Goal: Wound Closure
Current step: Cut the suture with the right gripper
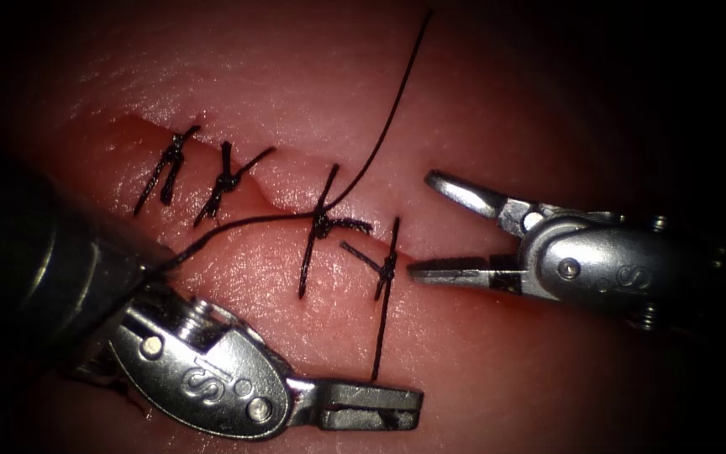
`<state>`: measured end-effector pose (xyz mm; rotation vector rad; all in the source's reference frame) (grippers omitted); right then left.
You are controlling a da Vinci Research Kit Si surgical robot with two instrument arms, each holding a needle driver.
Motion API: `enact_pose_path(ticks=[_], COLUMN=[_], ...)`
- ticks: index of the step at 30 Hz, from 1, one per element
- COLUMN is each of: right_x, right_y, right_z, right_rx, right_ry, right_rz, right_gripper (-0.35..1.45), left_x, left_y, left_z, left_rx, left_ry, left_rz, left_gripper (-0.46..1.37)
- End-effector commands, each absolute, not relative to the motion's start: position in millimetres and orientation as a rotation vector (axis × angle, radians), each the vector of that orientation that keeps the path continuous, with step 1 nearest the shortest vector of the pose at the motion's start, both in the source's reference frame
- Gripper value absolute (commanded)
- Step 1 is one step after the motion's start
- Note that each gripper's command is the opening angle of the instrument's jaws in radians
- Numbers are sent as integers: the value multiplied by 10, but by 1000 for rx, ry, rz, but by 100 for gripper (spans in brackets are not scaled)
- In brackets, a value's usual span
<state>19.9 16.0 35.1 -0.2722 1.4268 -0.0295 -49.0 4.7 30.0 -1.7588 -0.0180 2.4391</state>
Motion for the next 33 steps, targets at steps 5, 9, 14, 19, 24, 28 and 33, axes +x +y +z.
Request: enact_pose_path(ticks=[5,9,14,19,24,28,33], right_x=[200,202,208,220,238,253,267], right_y=[150,141,129,120,117,120,121], right_z=[345,341,337,337,336,336,338], right_rx=[-266,-260,-255,-251,-262,-271,-275], right_ry=[1439,1460,1483,1507,1529,1537,1540], right_rz=[-41,-55,-70,-84,-82,-74,-72], right_gripper=[102,104,105,107,108,111,116], left_x=[-490,-489,-490,-491,-491,-491,-492], left_y=[47,47,50,50,50,50,49], left_z=[299,299,297,297,296,296,296], left_rx=[-1760,-1762,-1760,-1762,-1761,-1760,-1762], left_ry=[-22,-19,-16,-14,-14,-13,-11], left_rz=[2441,2445,2441,2438,2438,2438,2435], left_gripper=[-35,-35,-35,-35,-35,-35,-35])
